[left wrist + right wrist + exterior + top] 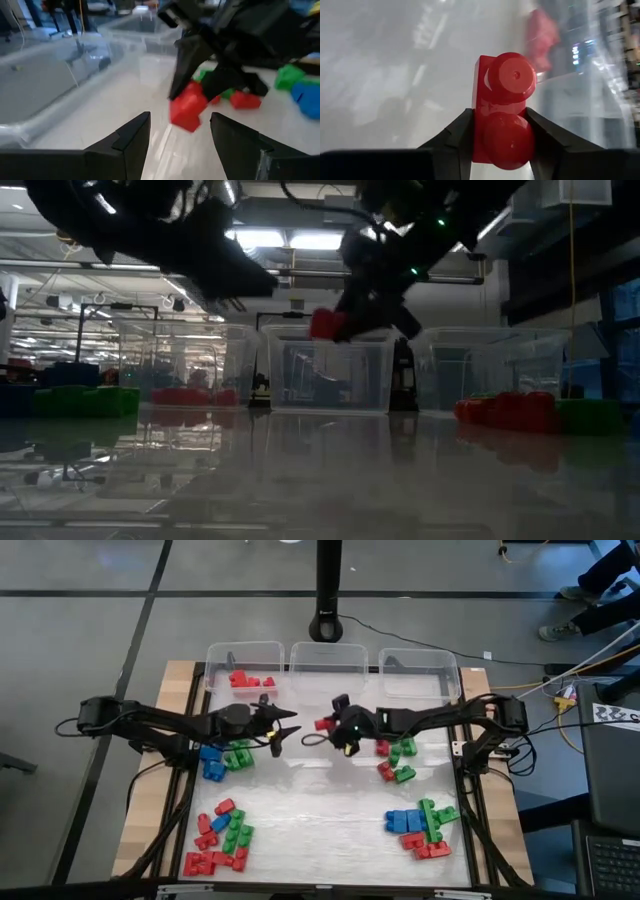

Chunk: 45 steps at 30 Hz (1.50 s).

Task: Sort blocks
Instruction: Put the red game piece into the left transparent bin

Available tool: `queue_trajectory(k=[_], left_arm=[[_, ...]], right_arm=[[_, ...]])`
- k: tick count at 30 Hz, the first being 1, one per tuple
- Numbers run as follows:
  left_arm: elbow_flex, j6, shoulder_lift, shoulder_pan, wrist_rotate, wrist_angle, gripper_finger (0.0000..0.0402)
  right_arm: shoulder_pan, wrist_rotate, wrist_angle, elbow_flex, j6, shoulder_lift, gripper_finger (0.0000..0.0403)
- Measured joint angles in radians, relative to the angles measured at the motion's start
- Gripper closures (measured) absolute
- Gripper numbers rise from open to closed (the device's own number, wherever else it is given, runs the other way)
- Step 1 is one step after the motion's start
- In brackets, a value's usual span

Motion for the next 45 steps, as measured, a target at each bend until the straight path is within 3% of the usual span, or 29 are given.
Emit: queue_trajectory(k=[6, 11, 16, 26, 32, 39, 45], left_arm=[[0.0, 0.011, -0.203, 0.0, -0.109, -0.134, 0.0204], [0.0, 0.123, -0.344, 0.009, -0.261, -0.145, 0.0204], [-0.001, 0.191, -0.425, 0.057, -0.306, -0.158, 0.0204], [0.0, 0.19, -0.467, 0.094, -0.306, -0.21, 0.0204], [0.0, 0.176, -0.471, 0.095, -0.306, -0.23, 0.0204], [0.0, 0.164, -0.471, 0.095, -0.305, -0.23, 0.0204], [0.0, 0.156, -0.471, 0.095, -0.306, -0.237, 0.0204]], right_arm=[[-0.067, -0.043, 0.107, 0.068, -0.034, 0.0, 0.0258], [-0.128, -0.116, 0.237, 0.129, -0.044, 0.036, 0.0258], [-0.176, -0.177, 0.276, 0.244, -0.049, 0.128, 0.0257], [-0.229, -0.281, 0.248, 0.654, -0.052, 0.448, 0.0257], [-0.246, -0.29, 0.262, 0.826, -0.052, 0.596, 0.0256], [-0.246, -0.288, 0.246, 0.888, -0.073, 0.665, 0.0243], [-0.246, -0.288, 0.222, 0.89, -0.074, 0.665, 0.0166]])
